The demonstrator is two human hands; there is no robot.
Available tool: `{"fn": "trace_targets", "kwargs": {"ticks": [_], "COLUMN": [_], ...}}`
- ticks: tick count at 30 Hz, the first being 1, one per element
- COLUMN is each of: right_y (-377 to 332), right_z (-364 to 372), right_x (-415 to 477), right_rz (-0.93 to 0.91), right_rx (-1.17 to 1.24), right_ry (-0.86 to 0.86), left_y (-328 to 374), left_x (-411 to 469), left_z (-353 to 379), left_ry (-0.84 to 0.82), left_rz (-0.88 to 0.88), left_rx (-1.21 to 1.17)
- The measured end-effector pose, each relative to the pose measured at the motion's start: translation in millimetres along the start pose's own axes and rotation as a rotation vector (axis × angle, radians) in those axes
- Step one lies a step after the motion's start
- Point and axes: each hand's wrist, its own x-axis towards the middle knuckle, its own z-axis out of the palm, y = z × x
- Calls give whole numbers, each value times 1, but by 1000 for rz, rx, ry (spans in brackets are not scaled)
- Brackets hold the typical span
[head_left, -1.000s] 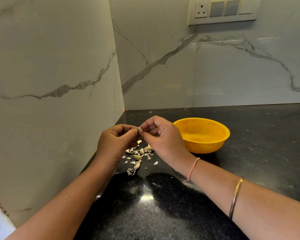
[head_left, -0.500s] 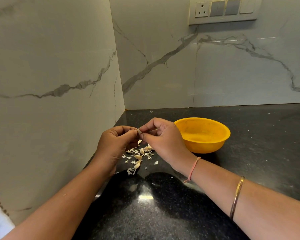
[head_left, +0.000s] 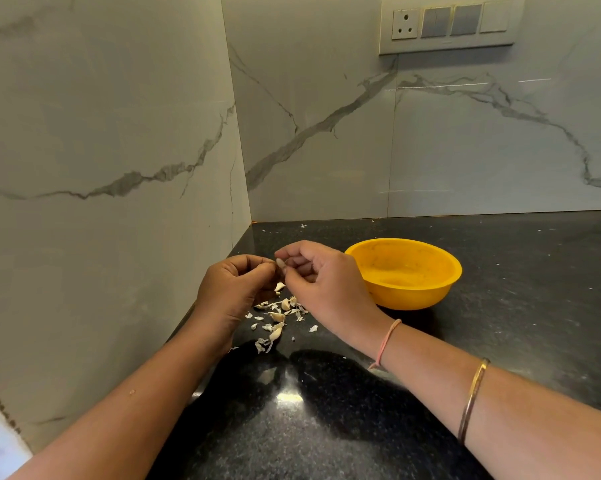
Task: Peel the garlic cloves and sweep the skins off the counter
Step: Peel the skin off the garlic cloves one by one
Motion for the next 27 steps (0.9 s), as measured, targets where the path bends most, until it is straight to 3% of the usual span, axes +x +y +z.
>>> {"fn": "trace_targets", "kwargs": {"ticks": [8, 17, 21, 27], "right_y": [0, -2, -2, 2], "right_z": [-4, -6, -5, -1], "right_x": [2, 2, 1, 0], "right_rz": [226, 338, 291, 66], "right_rx": [388, 558, 498, 143], "right_ry": [-6, -14, -33, 0], "left_y": [1, 4, 3, 4], "left_x": [2, -2, -4, -5], "left_z": [-3, -2, 1, 0], "left_ry": [78, 41, 2, -6], "left_rz": [97, 68, 57, 42], "left_rx": [43, 2, 16, -5]}}
